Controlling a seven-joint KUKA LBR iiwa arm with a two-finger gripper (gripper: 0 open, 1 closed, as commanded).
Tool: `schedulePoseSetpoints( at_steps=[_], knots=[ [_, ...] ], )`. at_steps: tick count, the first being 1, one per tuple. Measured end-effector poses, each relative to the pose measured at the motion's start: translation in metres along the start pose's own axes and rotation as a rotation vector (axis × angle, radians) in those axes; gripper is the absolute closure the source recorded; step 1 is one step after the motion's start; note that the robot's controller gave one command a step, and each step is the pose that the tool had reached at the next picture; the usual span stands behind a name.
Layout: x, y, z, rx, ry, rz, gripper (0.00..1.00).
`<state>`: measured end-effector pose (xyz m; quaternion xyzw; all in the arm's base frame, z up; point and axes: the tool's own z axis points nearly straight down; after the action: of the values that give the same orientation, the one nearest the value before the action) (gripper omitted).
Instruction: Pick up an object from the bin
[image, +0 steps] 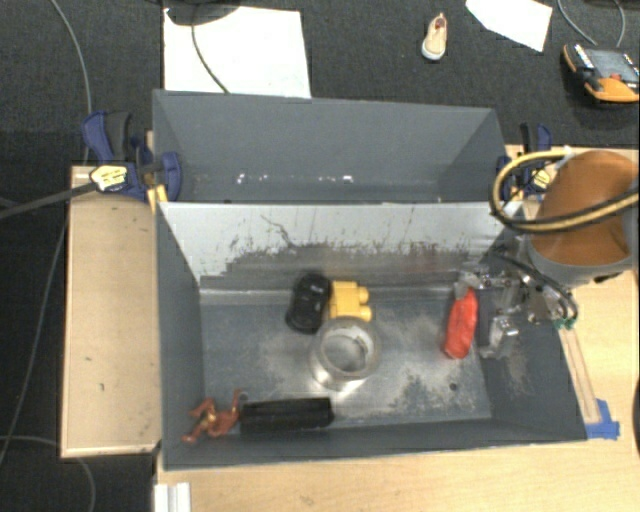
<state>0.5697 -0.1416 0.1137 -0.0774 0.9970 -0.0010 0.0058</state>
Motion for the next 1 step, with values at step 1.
schedulePoseSetpoints(
  at_steps=[1],
  knots=[
    [-0.0207, -0.0073, 0.0136, -0.003, 0.001, -0.559, 0.00]
  ],
)
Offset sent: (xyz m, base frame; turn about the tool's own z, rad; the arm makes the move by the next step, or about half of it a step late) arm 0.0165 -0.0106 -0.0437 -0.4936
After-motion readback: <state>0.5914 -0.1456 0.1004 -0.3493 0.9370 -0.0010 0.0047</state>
